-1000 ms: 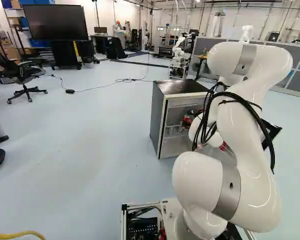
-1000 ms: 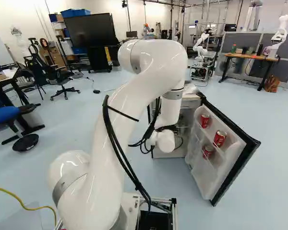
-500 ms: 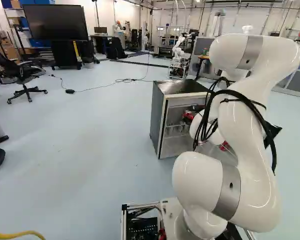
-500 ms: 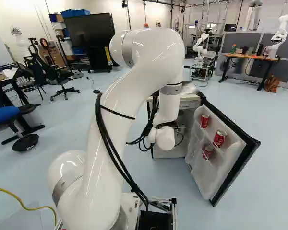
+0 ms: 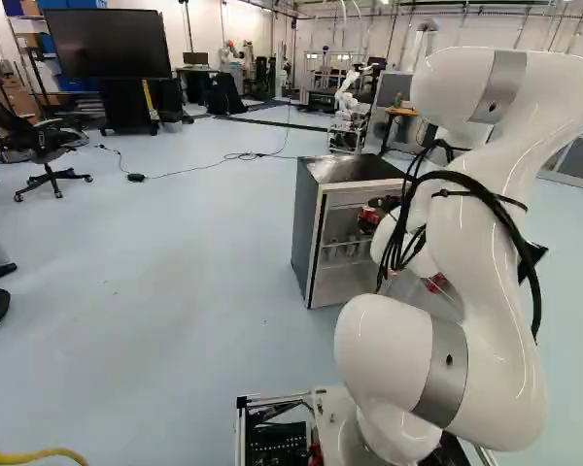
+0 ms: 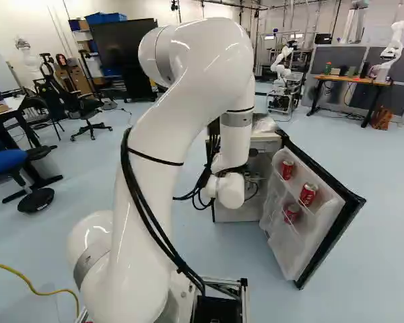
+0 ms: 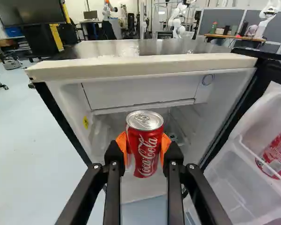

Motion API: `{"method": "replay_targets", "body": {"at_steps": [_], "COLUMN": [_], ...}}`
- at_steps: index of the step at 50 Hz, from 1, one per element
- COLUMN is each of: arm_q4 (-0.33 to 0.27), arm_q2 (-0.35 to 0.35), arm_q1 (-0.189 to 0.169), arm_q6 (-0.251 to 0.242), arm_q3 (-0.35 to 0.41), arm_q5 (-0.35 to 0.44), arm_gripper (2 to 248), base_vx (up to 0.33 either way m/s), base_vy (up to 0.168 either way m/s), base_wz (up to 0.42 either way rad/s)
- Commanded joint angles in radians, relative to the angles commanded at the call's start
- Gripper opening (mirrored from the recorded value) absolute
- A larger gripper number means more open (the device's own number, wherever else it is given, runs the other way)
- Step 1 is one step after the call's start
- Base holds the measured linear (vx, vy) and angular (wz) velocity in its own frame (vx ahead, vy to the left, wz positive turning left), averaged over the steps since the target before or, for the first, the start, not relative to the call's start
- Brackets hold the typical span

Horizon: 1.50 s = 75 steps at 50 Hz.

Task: Grab a drink from the fridge

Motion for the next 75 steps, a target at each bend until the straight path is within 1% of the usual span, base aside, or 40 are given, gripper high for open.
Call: {"method": "replay_targets", "body": {"at_steps": [17, 54, 75], "arm_q4": [0.000, 0.000, 0.000], "arm_q2": [0.056, 0.166, 0.213], "arm_q1": [-0.001, -0.001, 0.005], "arm_q6": [0.000, 0.000, 0.000], "arm_q3": [0.023, 0.054, 0.049], "arm_q5": [0.016, 0.016, 0.016], "arm_gripper": [91, 91, 91], "base_vx": [0.000, 0.000, 0.000], "base_vy": [0.000, 0.000, 0.000], "base_wz": [0.000, 0.000, 0.000]}}
